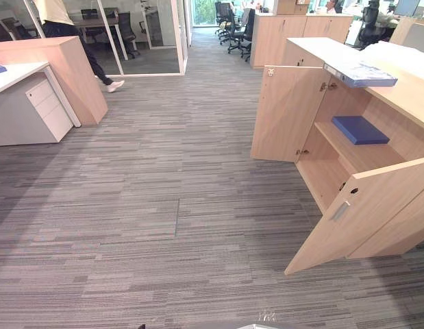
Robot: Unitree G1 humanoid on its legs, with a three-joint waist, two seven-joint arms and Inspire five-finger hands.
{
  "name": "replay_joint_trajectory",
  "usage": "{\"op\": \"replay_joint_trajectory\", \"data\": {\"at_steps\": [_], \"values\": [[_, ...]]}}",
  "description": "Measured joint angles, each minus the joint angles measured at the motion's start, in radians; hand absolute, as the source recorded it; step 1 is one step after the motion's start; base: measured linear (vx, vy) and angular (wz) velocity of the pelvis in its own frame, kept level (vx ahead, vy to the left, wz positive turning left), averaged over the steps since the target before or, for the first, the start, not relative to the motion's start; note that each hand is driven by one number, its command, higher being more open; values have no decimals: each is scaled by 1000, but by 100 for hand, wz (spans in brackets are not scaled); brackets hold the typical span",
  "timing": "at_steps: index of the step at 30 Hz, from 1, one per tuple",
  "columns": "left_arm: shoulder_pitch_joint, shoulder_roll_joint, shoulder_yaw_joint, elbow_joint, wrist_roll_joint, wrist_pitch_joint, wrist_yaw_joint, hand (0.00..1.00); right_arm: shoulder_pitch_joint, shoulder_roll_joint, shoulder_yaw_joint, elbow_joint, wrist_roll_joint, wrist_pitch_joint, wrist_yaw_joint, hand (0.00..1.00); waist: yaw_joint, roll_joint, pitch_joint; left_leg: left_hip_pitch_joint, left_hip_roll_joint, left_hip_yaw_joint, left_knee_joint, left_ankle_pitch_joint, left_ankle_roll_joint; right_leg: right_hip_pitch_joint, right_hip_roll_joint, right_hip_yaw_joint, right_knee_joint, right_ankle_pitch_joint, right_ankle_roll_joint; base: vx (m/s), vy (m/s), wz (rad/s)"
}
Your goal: Walk over to the cabinet, pick up the folder, carry it to the office cabinet, place the folder inside the office cabinet, then close the office cabinet door
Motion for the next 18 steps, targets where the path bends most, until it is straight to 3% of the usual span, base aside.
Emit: {"op": "replay_joint_trajectory", "data": {"at_steps": [7,18], "values": [[4,5,0,10,-68,1,-39,100,-16,1,-23,18,0,0,24,100,0,-5,7,24,-1,1,-20,1,0,25,-1,1,-25,4,5,0,0,0],[-1,5,-1,14,-42,0,-46,100,-18,-1,-25,18,-2,0,38,100,-1,-2,10,31,0,9,-24,0,-1,30,0,9,-26,5,7,-1,-1,0]]}}
